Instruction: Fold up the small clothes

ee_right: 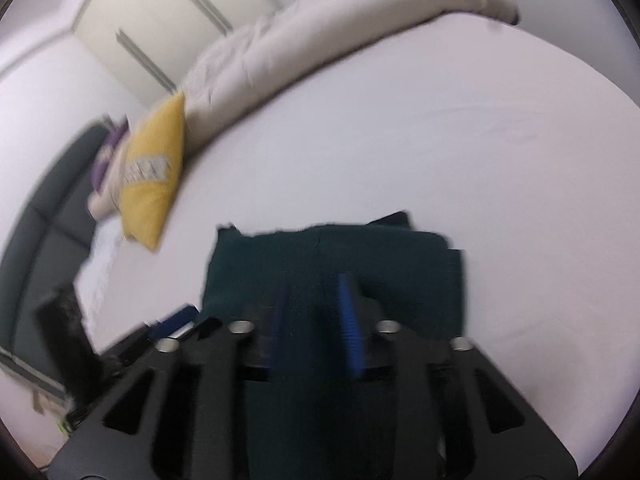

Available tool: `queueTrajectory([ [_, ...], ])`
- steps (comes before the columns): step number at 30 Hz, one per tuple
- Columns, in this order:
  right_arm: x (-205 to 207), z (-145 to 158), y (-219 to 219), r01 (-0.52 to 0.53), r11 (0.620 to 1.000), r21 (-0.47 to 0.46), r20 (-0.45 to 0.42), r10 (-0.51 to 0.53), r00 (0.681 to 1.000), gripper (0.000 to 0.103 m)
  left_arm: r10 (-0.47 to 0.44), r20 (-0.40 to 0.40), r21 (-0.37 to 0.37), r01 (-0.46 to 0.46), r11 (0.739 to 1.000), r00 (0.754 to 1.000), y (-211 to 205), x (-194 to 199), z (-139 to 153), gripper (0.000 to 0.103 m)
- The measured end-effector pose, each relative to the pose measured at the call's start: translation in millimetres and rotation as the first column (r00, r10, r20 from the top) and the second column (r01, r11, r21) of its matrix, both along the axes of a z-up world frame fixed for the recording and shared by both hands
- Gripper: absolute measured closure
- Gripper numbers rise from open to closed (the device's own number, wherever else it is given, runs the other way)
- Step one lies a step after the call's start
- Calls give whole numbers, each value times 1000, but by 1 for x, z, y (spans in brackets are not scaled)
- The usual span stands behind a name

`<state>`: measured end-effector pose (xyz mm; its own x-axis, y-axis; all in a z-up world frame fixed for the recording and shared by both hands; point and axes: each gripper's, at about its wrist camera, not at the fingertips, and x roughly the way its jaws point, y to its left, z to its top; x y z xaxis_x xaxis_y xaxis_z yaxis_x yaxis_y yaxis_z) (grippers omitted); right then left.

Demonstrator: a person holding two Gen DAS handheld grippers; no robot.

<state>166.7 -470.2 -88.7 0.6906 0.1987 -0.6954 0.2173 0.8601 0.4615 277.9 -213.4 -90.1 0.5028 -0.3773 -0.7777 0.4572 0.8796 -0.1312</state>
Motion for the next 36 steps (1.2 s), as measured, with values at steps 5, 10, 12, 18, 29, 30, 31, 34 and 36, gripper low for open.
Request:
queueTrajectory([
  [5,10,-31,-33,63,997,45,-40,-61,997,88,2,-17,12,-2,1000,1000,3,11,-18,27],
  [10,-25,-35,-72,166,983,75,-19,-165,986,100,4,11,38,-5,999,1000,3,10,-18,26],
  [12,-43,-19,-66,175,984,24,14,-175,984,91,6,15,39,-6,999,1000,5,10,-18,26],
  [18,-98,12,6,-76,995,-66,79,81,994,91,10,27,48,-12,999,1000,5,9,-17,26],
  [29,-156,-33,18,-121,970,-210,-23,119,993,91,11,47,52,-13,999,999,7,7,-16,26],
  [30,-157,-29,19,-111,972,-209,-22,109,994,87,15,44,41,-16,999,999,9,6,-15,26],
  [31,-160,-21,14,-85,976,-201,-2,86,996,82,20,38,23,-21,1000,999,13,6,-13,25],
  [34,-163,4,-9,22,988,-151,103,-6,995,20,76,10,-39,-75,996,997,35,-1,1,24],
  [36,-161,10,-28,74,988,-137,123,-57,991,15,172,29,-106,-168,980,985,66,-12,15,21],
])
